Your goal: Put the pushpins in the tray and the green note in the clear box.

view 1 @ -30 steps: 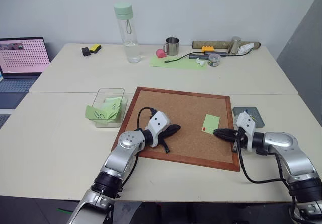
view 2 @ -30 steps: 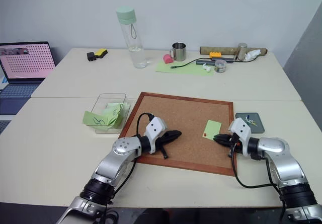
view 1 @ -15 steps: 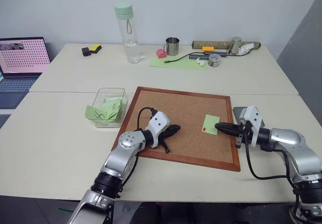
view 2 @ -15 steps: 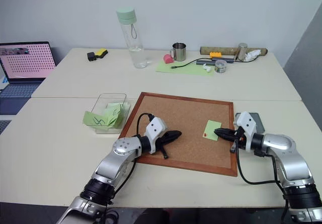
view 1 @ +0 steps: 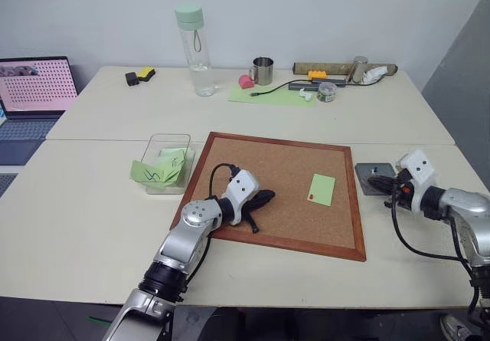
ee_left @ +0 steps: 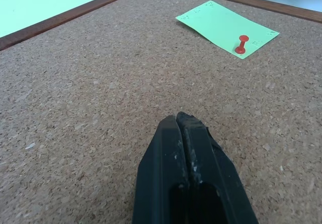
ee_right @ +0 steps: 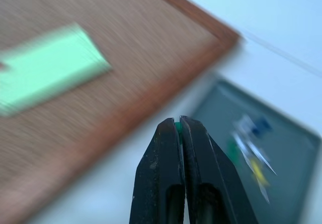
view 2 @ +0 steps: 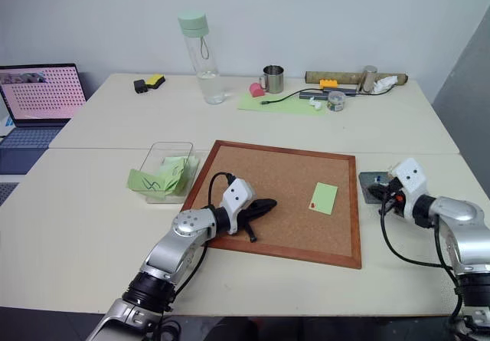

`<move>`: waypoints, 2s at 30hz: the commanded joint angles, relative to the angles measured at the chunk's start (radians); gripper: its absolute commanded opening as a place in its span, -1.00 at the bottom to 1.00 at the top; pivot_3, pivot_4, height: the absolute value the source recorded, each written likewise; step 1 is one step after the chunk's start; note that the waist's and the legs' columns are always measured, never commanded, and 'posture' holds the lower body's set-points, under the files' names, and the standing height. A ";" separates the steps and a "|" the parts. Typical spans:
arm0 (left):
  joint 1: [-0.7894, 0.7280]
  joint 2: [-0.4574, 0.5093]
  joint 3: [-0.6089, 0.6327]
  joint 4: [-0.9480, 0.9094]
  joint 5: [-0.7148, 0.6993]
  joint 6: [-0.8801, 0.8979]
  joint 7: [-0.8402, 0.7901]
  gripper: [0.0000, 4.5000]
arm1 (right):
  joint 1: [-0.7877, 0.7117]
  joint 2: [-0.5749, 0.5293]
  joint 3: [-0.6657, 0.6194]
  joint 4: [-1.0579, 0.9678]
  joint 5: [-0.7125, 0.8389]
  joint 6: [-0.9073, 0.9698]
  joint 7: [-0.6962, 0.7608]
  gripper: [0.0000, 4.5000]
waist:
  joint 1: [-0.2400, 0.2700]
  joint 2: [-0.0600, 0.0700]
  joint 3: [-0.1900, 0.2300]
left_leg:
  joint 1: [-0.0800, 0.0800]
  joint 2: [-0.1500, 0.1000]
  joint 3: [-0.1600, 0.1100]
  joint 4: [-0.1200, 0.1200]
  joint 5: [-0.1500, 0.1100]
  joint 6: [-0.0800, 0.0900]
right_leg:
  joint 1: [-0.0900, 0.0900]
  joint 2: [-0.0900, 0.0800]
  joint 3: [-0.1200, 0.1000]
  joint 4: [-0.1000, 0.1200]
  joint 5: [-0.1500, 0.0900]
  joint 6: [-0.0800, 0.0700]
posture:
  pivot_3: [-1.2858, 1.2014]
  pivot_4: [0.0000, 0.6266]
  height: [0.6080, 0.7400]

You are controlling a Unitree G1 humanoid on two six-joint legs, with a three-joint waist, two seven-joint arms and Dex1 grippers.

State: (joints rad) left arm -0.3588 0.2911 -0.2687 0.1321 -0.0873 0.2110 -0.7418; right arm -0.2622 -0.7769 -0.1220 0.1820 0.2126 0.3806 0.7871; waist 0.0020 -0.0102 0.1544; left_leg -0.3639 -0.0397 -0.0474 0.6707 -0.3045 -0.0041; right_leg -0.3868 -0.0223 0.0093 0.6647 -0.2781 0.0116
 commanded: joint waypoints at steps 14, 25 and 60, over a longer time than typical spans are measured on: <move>0.034 0.014 -0.028 0.041 0.026 0.023 -0.007 -1.00 | 0.009 -0.021 -0.018 -0.121 0.016 -0.034 0.032 0.48 | -0.001 0.001 -0.001 | 0.000 0.000 0.000 0.000 0.000 0.000 | 0.000 0.000 0.000 0.000 0.000 0.000 | 0.03 -0.52 1.00; 0.028 0.017 -0.032 0.044 0.026 0.023 -0.012 -1.00 | 0.078 0.082 0.144 -0.397 0.041 -0.033 0.100 0.64 | -0.001 0.000 -0.002 | 0.001 0.000 -0.001 0.000 0.000 0.000 | 0.001 0.000 -0.001 0.000 0.000 0.001 | 0.03 -0.52 1.00; 0.036 0.014 -0.024 0.045 0.022 0.034 0.006 -1.00 | -0.006 0.212 0.194 -0.248 0.011 -0.148 0.099 -0.97 | -0.002 0.000 -0.002 | 0.000 0.000 -0.001 0.000 0.000 0.000 | 0.000 0.000 -0.001 -0.001 0.000 0.000 | 0.03 -0.52 1.00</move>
State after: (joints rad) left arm -0.3555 0.2996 -0.2733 0.1295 -0.0877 0.2108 -0.7350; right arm -0.2538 -0.5449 0.1095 0.0110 0.2000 0.2591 0.8711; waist 0.0002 -0.0100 0.1528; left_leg -0.3639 -0.0397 -0.0486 0.6707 -0.3045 -0.0041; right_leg -0.3868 -0.0220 0.0087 0.6642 -0.2781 0.0120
